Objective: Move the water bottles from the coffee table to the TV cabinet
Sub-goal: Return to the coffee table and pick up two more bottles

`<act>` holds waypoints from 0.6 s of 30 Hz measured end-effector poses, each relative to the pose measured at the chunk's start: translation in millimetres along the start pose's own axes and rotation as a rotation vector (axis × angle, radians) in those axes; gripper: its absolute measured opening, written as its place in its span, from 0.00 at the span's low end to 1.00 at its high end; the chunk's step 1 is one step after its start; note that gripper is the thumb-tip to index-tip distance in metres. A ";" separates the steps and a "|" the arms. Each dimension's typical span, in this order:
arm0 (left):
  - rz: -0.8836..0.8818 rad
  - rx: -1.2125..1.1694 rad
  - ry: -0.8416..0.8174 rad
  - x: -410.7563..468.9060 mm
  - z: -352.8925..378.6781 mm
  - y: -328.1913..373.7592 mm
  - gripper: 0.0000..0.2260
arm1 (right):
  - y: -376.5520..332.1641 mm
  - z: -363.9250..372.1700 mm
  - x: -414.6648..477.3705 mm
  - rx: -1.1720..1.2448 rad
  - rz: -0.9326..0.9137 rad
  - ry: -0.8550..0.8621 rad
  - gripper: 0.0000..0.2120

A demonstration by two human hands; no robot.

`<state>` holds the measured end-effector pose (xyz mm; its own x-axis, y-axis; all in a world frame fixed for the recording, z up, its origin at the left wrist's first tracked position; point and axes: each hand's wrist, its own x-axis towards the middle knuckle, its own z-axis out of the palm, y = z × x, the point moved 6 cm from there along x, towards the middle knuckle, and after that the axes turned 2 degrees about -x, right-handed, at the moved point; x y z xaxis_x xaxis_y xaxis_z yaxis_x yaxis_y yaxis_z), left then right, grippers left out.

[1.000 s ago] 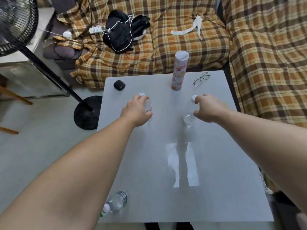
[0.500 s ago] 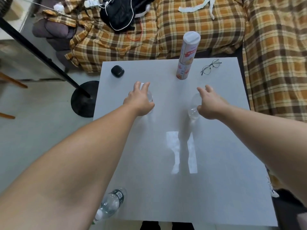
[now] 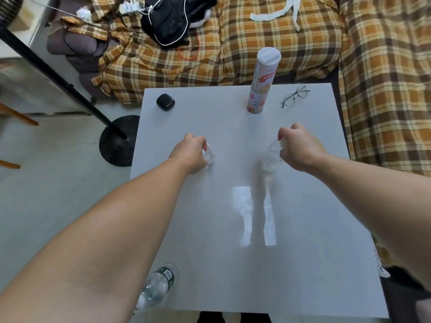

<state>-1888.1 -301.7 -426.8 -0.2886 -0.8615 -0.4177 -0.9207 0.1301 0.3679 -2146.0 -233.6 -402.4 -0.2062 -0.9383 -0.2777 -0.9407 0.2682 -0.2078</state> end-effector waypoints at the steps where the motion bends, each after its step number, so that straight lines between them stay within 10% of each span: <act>1: -0.016 -0.009 0.008 -3.5 -4.6 -2.8 0.08 | -2.3 -7.1 -0.5 0.012 0.003 0.021 0.14; 18: 0.020 -0.114 0.161 -109.4 -140.0 2.5 0.08 | -123.4 -134.7 -66.8 -0.028 -0.256 0.074 0.14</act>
<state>-1822.1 -275.9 -263.8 -0.2525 -0.9278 -0.2747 -0.8769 0.0995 0.4702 -2052.5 -233.5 -231.8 0.0212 -0.9884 -0.1503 -0.9717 0.0150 -0.2356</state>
